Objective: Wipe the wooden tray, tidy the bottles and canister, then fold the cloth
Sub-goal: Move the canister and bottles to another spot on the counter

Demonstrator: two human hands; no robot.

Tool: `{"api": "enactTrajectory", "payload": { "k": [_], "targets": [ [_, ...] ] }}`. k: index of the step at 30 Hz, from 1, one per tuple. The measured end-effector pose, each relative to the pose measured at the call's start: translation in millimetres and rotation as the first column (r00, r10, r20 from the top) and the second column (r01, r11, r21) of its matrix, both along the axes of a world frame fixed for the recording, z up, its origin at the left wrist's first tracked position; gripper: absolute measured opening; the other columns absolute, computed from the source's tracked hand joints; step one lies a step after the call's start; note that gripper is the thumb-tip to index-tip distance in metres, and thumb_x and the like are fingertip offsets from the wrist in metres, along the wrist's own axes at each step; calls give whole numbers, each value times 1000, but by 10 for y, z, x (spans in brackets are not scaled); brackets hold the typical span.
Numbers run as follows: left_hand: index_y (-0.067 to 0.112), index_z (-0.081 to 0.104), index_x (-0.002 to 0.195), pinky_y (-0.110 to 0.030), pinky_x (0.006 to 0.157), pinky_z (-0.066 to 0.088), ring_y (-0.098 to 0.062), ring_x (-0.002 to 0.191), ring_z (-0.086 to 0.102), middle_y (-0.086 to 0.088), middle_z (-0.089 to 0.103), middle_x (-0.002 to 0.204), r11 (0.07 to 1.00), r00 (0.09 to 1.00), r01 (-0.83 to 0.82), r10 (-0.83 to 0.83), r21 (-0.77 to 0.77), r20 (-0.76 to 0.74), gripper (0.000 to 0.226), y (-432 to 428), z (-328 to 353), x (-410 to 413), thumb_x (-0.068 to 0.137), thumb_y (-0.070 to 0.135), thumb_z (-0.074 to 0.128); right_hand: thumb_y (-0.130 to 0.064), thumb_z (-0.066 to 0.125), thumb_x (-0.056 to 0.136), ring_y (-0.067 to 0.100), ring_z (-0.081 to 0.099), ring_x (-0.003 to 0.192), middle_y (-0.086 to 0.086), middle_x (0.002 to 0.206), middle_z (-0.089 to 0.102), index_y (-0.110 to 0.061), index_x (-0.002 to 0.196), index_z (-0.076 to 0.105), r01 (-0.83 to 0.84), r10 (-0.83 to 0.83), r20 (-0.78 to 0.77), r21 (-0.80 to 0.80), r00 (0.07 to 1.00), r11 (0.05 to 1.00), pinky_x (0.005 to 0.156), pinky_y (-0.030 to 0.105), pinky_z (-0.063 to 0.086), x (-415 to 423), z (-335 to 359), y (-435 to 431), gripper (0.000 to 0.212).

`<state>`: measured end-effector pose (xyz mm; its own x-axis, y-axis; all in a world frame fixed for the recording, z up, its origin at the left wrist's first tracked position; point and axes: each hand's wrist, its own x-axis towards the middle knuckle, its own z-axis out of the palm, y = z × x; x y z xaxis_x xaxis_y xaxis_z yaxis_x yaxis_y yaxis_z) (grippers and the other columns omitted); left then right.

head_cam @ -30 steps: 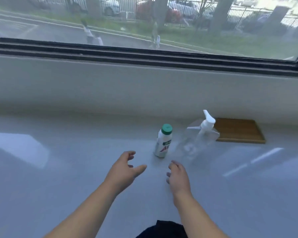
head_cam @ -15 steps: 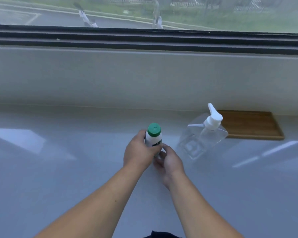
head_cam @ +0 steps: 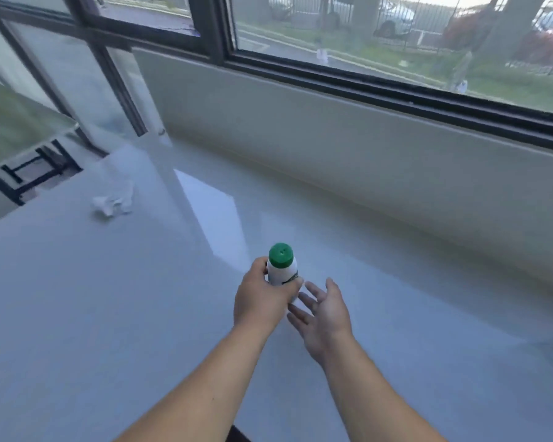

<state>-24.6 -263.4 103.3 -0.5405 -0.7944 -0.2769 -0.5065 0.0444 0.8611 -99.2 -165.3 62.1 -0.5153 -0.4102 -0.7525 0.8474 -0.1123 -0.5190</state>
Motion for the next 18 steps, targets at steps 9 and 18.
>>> {"api": "enactTrajectory", "payload": {
  "k": [9, 18],
  "targets": [
    [46, 58, 103, -31, 73, 54, -5, 93, 68, 21, 68, 106, 900, 901, -432, 433, -51, 16, 39, -1644, 180, 2786, 72, 51, 81, -55, 51, 103, 41, 68, 115, 9, 136, 64, -18, 136, 62, -457, 457, -10, -3, 890, 890, 108, 52, 51, 2474, 207, -2096, 51],
    [50, 53, 96, -26, 62, 44, 1, 87, 65, 24, 67, 104, 668, 664, -741, 744, -64, 73, 36, -2344, 46, 5306, 72, 52, 81, -58, 53, 100, 38, 68, 112, 7, 132, 63, -22, 130, 63, -774, 774, 1, 0, 633, 633, 106, 51, 52, 4905, 137, -3199, 48]
  ]
}}
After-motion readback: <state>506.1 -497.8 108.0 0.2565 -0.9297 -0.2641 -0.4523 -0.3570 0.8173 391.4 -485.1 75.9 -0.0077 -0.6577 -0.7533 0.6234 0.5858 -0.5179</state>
